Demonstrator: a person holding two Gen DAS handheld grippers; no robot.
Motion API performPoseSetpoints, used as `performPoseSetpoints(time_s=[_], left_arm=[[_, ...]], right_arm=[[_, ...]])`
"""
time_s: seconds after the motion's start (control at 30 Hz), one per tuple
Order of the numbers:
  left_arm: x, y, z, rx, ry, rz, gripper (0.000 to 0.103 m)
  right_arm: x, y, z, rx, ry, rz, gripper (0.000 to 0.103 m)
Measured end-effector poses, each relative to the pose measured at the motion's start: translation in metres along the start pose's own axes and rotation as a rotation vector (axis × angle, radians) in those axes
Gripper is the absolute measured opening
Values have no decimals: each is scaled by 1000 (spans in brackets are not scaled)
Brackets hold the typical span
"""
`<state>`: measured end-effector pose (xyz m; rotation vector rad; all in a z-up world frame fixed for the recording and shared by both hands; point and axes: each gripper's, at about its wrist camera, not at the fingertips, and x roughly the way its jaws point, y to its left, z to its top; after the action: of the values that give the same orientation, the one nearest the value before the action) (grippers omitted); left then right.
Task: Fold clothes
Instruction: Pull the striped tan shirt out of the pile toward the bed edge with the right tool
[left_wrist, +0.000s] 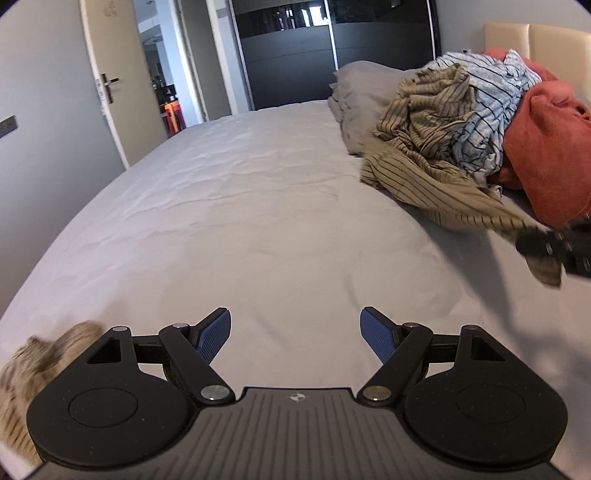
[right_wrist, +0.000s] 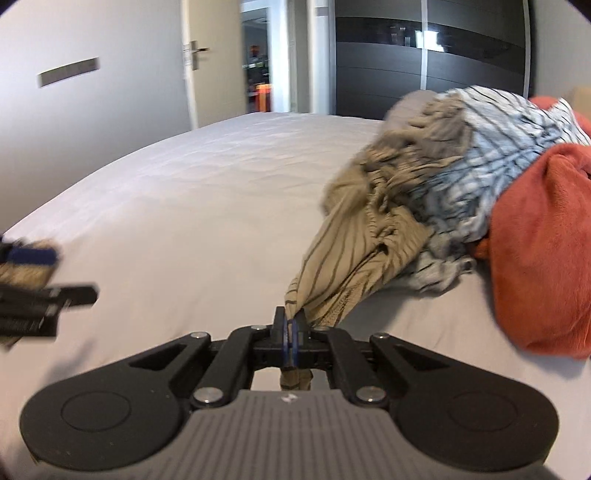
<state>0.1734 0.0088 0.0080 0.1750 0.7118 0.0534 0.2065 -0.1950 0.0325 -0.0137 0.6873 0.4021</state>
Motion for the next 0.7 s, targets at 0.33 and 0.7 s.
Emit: performPoseSetpoints(time_s=[0.33,0.7], left_arm=[[-77,42,-36,-48,-6,10,77],[-120,44,-59,34,-18,-32,77]], right_arm=[[-119,116,-43,-75,20,150,3],[-200,201,-108,-137,122,361,3]])
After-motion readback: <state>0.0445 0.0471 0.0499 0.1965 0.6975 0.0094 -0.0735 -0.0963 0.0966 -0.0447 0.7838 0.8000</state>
